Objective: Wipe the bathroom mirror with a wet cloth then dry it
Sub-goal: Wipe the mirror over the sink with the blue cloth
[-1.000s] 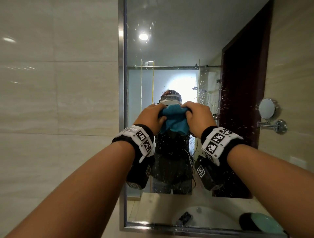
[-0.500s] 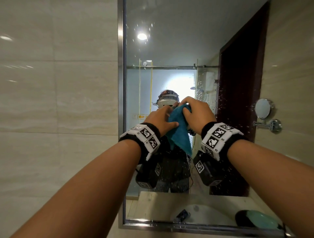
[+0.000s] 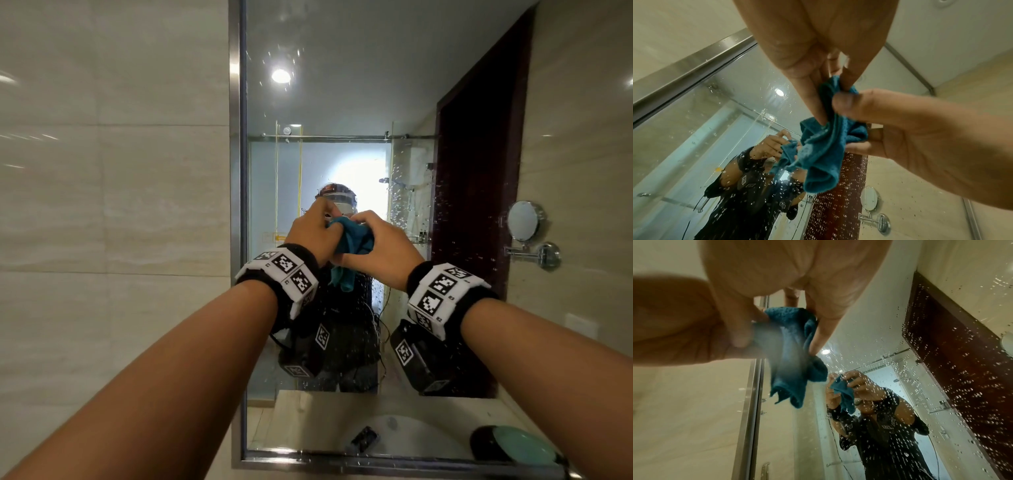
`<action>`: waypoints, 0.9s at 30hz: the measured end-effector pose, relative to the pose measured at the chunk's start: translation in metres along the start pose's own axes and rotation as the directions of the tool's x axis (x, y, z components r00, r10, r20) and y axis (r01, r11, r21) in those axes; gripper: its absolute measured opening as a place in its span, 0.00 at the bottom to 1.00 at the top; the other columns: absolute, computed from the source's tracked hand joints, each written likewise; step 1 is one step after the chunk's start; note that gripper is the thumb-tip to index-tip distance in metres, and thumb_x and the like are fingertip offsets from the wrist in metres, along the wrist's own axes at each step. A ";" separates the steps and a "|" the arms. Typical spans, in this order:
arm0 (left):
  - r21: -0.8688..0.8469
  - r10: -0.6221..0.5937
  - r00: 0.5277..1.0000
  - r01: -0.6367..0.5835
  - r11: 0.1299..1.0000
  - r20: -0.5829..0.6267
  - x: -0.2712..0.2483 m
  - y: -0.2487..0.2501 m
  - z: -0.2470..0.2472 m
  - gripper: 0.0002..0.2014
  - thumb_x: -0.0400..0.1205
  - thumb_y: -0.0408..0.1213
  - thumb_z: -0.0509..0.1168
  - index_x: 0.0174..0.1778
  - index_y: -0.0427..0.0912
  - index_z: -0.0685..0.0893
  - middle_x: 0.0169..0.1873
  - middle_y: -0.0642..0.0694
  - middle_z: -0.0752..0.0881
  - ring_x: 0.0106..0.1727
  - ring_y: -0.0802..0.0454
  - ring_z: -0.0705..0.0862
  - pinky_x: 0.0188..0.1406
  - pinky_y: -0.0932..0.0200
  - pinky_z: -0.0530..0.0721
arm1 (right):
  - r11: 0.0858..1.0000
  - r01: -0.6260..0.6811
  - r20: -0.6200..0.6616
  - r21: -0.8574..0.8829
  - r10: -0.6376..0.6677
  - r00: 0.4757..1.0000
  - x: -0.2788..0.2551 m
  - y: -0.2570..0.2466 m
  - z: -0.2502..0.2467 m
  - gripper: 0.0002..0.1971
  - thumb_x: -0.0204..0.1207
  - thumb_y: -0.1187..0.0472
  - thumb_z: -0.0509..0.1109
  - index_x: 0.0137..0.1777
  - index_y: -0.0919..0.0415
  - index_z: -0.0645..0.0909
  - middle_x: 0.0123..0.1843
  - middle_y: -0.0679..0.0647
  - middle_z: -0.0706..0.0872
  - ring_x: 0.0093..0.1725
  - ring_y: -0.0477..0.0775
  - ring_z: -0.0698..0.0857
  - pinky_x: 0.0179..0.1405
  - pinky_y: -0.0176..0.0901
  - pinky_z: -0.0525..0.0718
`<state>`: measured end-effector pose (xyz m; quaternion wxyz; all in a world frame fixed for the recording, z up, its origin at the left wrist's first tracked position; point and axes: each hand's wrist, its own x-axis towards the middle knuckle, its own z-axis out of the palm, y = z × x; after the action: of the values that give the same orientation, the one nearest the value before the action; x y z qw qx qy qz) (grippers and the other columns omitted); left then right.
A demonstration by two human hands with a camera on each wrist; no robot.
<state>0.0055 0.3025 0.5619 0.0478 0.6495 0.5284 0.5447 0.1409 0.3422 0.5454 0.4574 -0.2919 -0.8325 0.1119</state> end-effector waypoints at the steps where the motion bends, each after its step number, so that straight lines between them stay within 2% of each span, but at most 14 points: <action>1: -0.033 -0.015 0.999 0.016 0.999 0.028 -0.001 0.000 0.002 0.05 0.82 0.33 0.58 0.52 0.46 0.75 0.47 0.37 0.87 0.47 0.42 0.86 0.45 0.47 0.87 | 0.999 0.011 -0.026 -0.044 -0.012 1.000 0.000 0.003 0.001 0.26 0.65 0.53 0.80 0.61 0.54 0.73 0.51 0.51 0.83 0.48 0.50 0.83 0.48 0.44 0.84; 3: -0.073 -0.030 0.996 0.036 0.997 0.086 -0.004 -0.004 0.004 0.06 0.81 0.33 0.59 0.49 0.49 0.75 0.49 0.36 0.86 0.49 0.39 0.87 0.48 0.41 0.88 | 0.994 0.016 -0.066 -0.108 -0.024 0.998 0.000 0.010 0.002 0.19 0.70 0.60 0.77 0.58 0.56 0.74 0.50 0.54 0.84 0.47 0.53 0.83 0.46 0.48 0.85; 6: -0.034 -0.038 0.991 0.043 0.998 0.132 -0.008 -0.015 0.008 0.07 0.79 0.34 0.64 0.46 0.52 0.76 0.50 0.41 0.86 0.51 0.42 0.86 0.53 0.42 0.86 | 0.993 -0.020 -0.087 -0.119 0.010 0.996 -0.009 0.021 0.001 0.11 0.75 0.66 0.70 0.56 0.57 0.75 0.51 0.57 0.84 0.47 0.54 0.83 0.46 0.45 0.85; 9: 0.007 -0.062 0.985 0.061 0.998 0.163 -0.014 -0.035 0.018 0.09 0.77 0.35 0.68 0.49 0.51 0.77 0.53 0.44 0.86 0.56 0.46 0.84 0.60 0.46 0.82 | 0.980 -0.092 -0.100 -0.176 0.075 0.992 -0.026 0.038 0.001 0.11 0.76 0.68 0.67 0.56 0.55 0.77 0.51 0.56 0.84 0.49 0.56 0.83 0.48 0.48 0.84; 12: -0.007 -0.095 0.969 0.099 0.995 0.228 -0.036 -0.054 0.042 0.11 0.77 0.35 0.70 0.51 0.50 0.78 0.57 0.43 0.84 0.60 0.46 0.82 0.64 0.48 0.80 | 0.958 -0.199 -0.098 -0.205 0.182 0.978 -0.061 0.057 0.000 0.11 0.78 0.67 0.66 0.57 0.55 0.77 0.51 0.53 0.83 0.48 0.52 0.81 0.45 0.39 0.77; 14: -0.020 -0.114 0.942 0.126 0.992 0.315 -0.060 -0.068 0.070 0.12 0.79 0.34 0.69 0.56 0.48 0.78 0.58 0.43 0.83 0.60 0.48 0.81 0.63 0.53 0.79 | 0.936 -0.270 -0.074 -0.225 0.260 0.963 -0.095 0.072 -0.001 0.10 0.80 0.65 0.65 0.60 0.57 0.76 0.51 0.53 0.82 0.49 0.52 0.81 0.45 0.39 0.77; 17: -0.012 -0.150 0.895 0.171 0.985 0.420 -0.102 -0.078 0.117 0.13 0.80 0.33 0.68 0.58 0.48 0.78 0.56 0.46 0.82 0.56 0.51 0.80 0.53 0.61 0.79 | 0.903 -0.350 -0.021 -0.248 0.357 0.934 -0.153 0.100 -0.011 0.12 0.81 0.66 0.61 0.63 0.59 0.75 0.54 0.57 0.83 0.52 0.56 0.81 0.49 0.46 0.79; 19: 0.012 -0.166 0.865 0.182 0.983 0.473 -0.128 -0.079 0.150 0.15 0.79 0.32 0.68 0.61 0.46 0.77 0.55 0.46 0.81 0.54 0.51 0.79 0.51 0.61 0.78 | 0.877 -0.401 0.008 -0.263 0.418 0.909 -0.194 0.123 -0.022 0.13 0.80 0.68 0.60 0.63 0.60 0.75 0.57 0.61 0.84 0.55 0.60 0.82 0.53 0.48 0.79; 23: 0.020 -0.242 0.810 0.274 0.962 0.534 -0.176 -0.067 0.220 0.16 0.78 0.32 0.68 0.61 0.43 0.77 0.55 0.41 0.83 0.53 0.44 0.82 0.55 0.51 0.81 | 0.818 -0.481 0.073 -0.317 0.526 0.847 -0.270 0.167 -0.048 0.18 0.75 0.74 0.59 0.63 0.63 0.78 0.58 0.62 0.84 0.56 0.59 0.81 0.48 0.35 0.70; 27: 0.093 -0.332 0.751 0.343 0.935 0.570 -0.229 -0.049 0.299 0.17 0.80 0.36 0.68 0.65 0.46 0.76 0.58 0.48 0.80 0.58 0.49 0.79 0.55 0.59 0.77 | 0.786 -0.542 0.151 -0.298 0.599 0.786 -0.347 0.216 -0.091 0.19 0.71 0.79 0.58 0.57 0.68 0.83 0.54 0.63 0.85 0.50 0.56 0.80 0.42 0.24 0.68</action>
<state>0.2356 0.3084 0.2602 0.3089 0.6770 0.5923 0.3089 0.4414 0.3045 0.2566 0.2601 -0.5686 -0.7596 0.1790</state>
